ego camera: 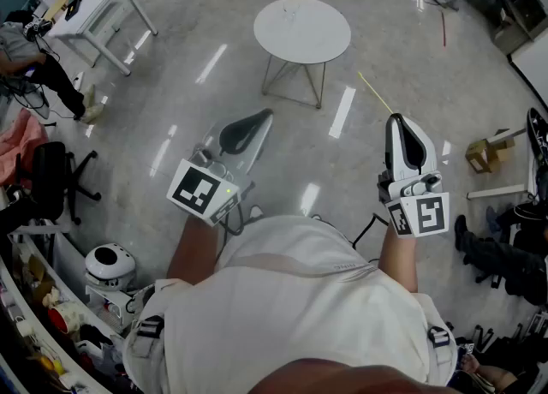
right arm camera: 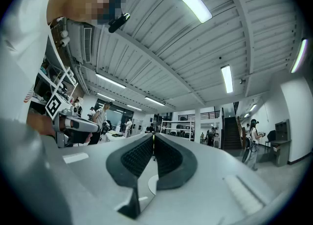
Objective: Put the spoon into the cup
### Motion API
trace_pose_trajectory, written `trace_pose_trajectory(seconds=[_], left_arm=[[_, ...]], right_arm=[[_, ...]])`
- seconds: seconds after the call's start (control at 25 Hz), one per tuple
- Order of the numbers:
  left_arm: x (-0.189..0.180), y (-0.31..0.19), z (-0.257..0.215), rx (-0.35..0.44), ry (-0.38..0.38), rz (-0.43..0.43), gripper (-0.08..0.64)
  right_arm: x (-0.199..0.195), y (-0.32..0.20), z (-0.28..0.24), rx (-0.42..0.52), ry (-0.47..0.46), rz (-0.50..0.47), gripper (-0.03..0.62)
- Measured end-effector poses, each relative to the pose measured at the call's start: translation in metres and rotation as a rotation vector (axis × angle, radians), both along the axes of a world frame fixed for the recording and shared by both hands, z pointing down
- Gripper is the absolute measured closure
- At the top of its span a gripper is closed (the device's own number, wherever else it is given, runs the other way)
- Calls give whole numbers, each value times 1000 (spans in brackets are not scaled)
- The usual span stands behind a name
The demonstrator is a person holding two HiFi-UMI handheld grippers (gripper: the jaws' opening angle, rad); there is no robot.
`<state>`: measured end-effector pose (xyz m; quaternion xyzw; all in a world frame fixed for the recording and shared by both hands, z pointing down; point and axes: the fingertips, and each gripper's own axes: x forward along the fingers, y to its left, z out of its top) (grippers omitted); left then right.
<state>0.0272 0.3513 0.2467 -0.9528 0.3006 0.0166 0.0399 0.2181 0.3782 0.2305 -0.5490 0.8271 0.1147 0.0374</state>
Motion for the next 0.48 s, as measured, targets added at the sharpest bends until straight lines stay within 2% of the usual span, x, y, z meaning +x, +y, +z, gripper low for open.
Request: trace_pose_trajectory(seconds=[0.48], left_arm=[[-13,4,15,-34,10,11,558]], right_arm=[[-30,-4,8,-35,58,-36,581]])
